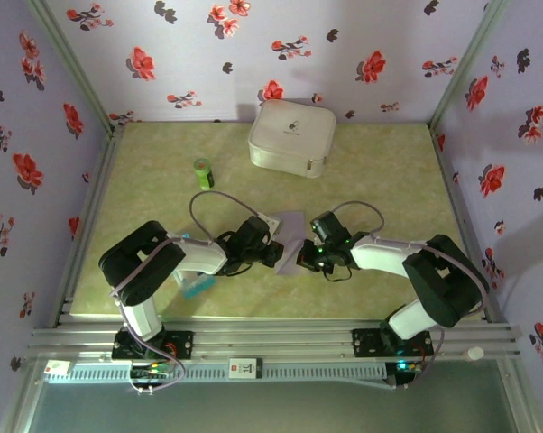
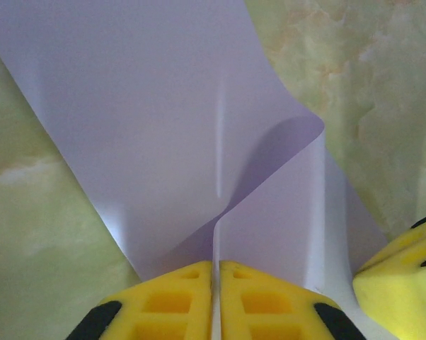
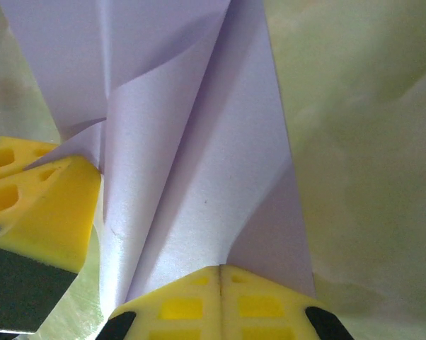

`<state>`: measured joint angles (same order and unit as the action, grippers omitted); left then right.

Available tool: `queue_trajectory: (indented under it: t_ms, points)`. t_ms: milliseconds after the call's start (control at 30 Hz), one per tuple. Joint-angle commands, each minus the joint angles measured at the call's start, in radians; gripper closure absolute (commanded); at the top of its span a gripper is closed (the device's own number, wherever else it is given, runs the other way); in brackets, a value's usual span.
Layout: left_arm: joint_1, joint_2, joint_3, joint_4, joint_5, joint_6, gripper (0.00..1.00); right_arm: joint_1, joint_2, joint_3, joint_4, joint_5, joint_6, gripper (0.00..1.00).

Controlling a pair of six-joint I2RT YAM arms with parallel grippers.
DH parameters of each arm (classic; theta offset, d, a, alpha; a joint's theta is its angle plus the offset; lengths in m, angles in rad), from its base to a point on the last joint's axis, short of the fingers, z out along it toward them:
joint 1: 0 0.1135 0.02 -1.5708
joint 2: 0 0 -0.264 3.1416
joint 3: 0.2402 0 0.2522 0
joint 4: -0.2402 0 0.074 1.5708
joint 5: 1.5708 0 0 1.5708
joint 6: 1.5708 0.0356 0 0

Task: Fold a paper plane with a square sheet of paper (pick it up from the middle)
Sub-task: Fold the triangle a second time at the center of the table.

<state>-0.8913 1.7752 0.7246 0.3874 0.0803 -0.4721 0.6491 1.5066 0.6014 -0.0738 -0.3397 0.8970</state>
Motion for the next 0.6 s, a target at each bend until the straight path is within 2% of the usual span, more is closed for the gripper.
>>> queue_trajectory:
  t_ms: [0,167,333,567]
  points:
    - [0.015,-0.003,-0.013,-0.019,-0.019,-0.001,0.90,0.007,0.028,-0.008,-0.079,0.065,-0.015,1.00]
    - [0.015,-0.001,-0.025,-0.015,-0.013,-0.029,0.92,0.006,-0.031,-0.003,-0.048,0.081,0.014,0.99]
    - [0.015,0.001,-0.032,-0.016,-0.001,-0.034,0.94,-0.012,-0.126,-0.038,0.080,0.073,0.091,0.98]
    - [0.015,0.004,-0.025,-0.021,0.003,-0.028,0.94,-0.017,-0.098,-0.054,0.253,-0.001,0.172,1.00]
